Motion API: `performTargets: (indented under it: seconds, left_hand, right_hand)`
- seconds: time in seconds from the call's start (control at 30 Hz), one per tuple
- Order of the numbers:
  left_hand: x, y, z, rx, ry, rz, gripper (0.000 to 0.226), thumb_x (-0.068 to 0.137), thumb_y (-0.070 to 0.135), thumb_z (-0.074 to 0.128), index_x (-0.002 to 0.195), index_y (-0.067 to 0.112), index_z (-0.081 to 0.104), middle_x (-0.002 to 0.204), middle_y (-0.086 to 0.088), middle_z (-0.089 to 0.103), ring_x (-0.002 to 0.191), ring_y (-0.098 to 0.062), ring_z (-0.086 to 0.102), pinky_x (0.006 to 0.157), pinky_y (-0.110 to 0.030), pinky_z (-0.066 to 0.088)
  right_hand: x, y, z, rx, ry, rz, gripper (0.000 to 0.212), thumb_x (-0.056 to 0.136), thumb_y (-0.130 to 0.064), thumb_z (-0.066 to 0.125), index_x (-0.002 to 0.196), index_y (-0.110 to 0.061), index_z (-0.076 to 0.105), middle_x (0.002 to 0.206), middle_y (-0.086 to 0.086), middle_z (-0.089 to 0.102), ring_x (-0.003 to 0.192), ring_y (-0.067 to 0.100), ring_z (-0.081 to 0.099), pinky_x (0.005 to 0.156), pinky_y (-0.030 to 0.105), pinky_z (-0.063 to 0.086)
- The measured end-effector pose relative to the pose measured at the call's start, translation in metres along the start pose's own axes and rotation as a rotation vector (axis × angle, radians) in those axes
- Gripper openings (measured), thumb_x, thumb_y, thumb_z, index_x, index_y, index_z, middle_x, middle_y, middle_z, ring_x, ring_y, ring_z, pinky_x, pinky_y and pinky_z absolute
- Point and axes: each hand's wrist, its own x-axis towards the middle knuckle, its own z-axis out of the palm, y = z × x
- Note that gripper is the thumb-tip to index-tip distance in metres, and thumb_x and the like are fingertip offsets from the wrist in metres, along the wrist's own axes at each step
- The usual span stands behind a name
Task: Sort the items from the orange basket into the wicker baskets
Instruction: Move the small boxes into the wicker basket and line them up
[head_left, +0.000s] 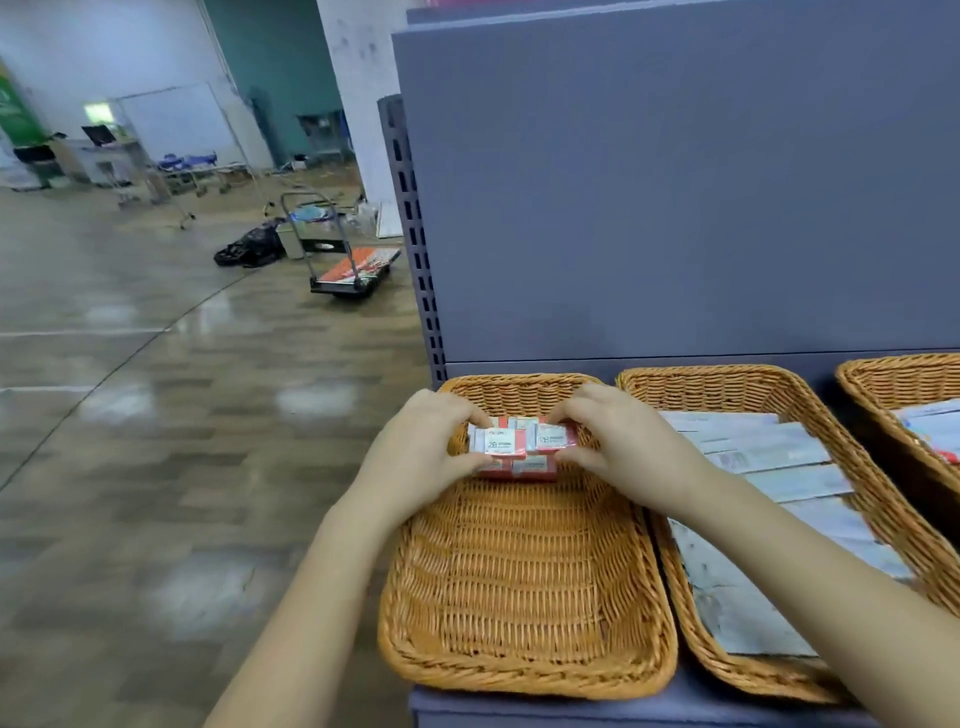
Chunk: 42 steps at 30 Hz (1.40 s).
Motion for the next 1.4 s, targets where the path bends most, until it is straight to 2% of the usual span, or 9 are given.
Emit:
performTargets:
  seconds: [0.07,0.13,0.47,0.67,0.9,1.07,1.17,1.4]
  left_hand:
    - [-0.002,-0.007,0.006,0.02,-0.03,0.015,0.034,0.082,0.039,0.069,0.113,0.027,0.06,0.117,0.012,0.051,0.113,-0.008,0.038,0.09,-0.025,0.037]
    - [-0.003,-0.011,0.011,0.054,-0.068,0.037,0.035,0.082,0.042,0.068,0.112,0.028,0.06,0.114,0.01,0.052,0.111,-0.01,0.039,0.091,-0.027,0.038]
    - [0.001,-0.012,0.026,0.302,-0.138,0.059,0.037,0.087,0.049,0.058,0.115,0.026,0.058,0.116,0.005,0.055,0.11,-0.015,0.042,0.09,-0.031,0.034]
    - [0.003,-0.007,0.03,0.382,-0.149,0.034,0.036,0.089,0.049,0.055,0.115,0.023,0.057,0.117,0.003,0.057,0.11,-0.017,0.042,0.087,-0.032,0.032]
    - [0.002,-0.004,0.033,0.4,-0.167,0.023,0.039,0.089,0.047,0.057,0.119,0.023,0.051,0.121,0.003,0.056,0.112,-0.018,0.041,0.091,-0.034,0.03]
    - [0.0,-0.002,0.033,0.394,-0.164,0.039,0.039,0.09,0.045,0.056,0.123,0.026,0.047,0.125,0.001,0.051,0.116,-0.019,0.039,0.095,-0.036,0.029]
    - [0.001,-0.003,0.034,0.401,-0.179,0.056,0.034,0.092,0.042,0.055,0.122,0.027,0.048,0.125,0.002,0.052,0.115,-0.019,0.039,0.095,-0.037,0.028]
    - [0.004,0.0,0.029,0.439,-0.26,0.076,0.046,0.093,0.053,0.044,0.127,0.022,0.048,0.127,-0.002,0.052,0.118,-0.021,0.042,0.1,-0.041,0.027]
  right_hand:
    - [0.0,-0.006,0.009,-0.014,-0.02,0.041,0.04,0.09,-0.036,0.059,0.127,-0.022,0.053,0.121,-0.004,0.051,0.116,0.013,0.041,0.095,0.022,0.032]
    - [-0.002,-0.01,0.017,-0.037,-0.046,0.071,0.041,0.089,-0.037,0.059,0.127,-0.022,0.053,0.121,-0.003,0.052,0.115,0.015,0.041,0.096,0.024,0.031]
    - [-0.003,-0.019,0.034,-0.067,-0.195,0.168,0.037,0.088,-0.03,0.063,0.122,-0.018,0.056,0.117,0.001,0.052,0.112,0.018,0.047,0.091,0.027,0.038]
    - [0.004,-0.023,0.036,-0.083,-0.213,0.156,0.037,0.089,-0.031,0.061,0.121,-0.014,0.057,0.118,0.004,0.052,0.109,0.019,0.05,0.09,0.029,0.042]
    - [0.008,-0.026,0.039,-0.087,-0.207,0.123,0.037,0.091,-0.031,0.058,0.122,-0.012,0.055,0.125,0.003,0.048,0.111,0.018,0.049,0.088,0.026,0.041]
    - [0.008,-0.027,0.044,-0.11,-0.207,0.138,0.042,0.091,-0.029,0.058,0.128,-0.012,0.047,0.127,0.005,0.047,0.114,0.02,0.048,0.091,0.03,0.043]
    - [0.008,-0.026,0.046,-0.129,-0.202,0.133,0.041,0.092,-0.03,0.056,0.126,-0.011,0.045,0.125,0.006,0.048,0.113,0.021,0.048,0.09,0.03,0.042]
    - [0.011,-0.023,0.046,-0.154,-0.215,0.118,0.033,0.092,-0.037,0.054,0.113,-0.011,0.054,0.115,0.006,0.053,0.106,0.021,0.05,0.086,0.03,0.041]
